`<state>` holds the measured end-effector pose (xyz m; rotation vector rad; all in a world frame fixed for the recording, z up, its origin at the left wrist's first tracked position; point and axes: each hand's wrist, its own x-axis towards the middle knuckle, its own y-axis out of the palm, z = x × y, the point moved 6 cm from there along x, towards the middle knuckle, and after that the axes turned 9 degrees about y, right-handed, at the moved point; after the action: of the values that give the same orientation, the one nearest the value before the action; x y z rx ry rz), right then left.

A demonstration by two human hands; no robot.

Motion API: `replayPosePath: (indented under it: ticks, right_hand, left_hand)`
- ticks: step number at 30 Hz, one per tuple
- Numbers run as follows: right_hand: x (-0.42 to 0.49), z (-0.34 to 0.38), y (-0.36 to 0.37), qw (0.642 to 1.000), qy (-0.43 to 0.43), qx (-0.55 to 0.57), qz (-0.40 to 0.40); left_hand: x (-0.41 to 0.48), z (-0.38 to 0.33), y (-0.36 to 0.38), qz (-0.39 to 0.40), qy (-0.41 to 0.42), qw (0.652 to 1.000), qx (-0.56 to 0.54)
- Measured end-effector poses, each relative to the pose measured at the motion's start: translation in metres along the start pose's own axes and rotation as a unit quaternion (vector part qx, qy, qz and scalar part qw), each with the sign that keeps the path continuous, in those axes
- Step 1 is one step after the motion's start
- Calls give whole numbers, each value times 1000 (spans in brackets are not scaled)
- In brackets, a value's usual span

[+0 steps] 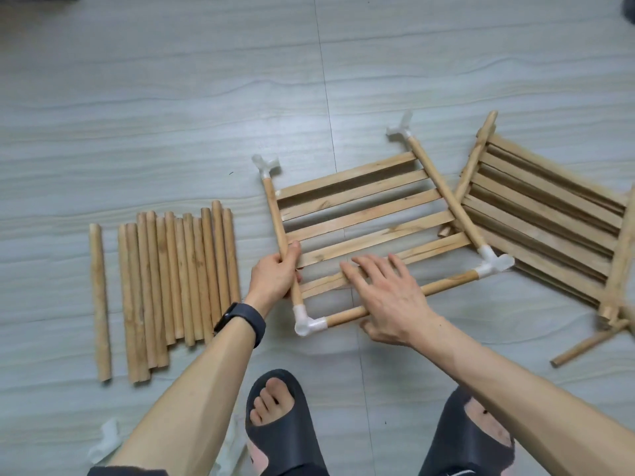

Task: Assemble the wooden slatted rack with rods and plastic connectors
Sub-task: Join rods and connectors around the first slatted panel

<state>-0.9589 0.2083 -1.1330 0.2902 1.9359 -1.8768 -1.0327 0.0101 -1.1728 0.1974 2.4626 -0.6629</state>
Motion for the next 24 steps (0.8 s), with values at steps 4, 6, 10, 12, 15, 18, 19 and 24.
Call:
replayPosePath:
  ticks: [4,6,10,12,15,18,19,24]
  right_hand:
    - [7,-59,-3,994,101,-29,7]
    - [8,-60,-3,994,104,-24,3]
    - [2,-29,-3,996,79,18,-48]
    - [-1,-21,3,995,69,34,-60]
    - [-5,-29,15,995,72,37,-64]
    - [-11,-37,26,996,79,25,-35]
    - [-12,-38,29,996,81,24,-26]
    - [-12,-40,35,997,72,33,-14]
  left_hand:
    - [13,13,-32,-9,14,996,92]
    - [8,9,-39,-28,47,984,169]
    - [-31,-37,-22,-40,335,849,406]
    - [-49,-33,1,64,432,744,506]
    - [-55,-2,18,160,411,671,596]
    - [-54,16,30,159,341,656,654]
    - [-54,15,32,157,328,659,658]
    - [-47,13,27,158,319,647,674]
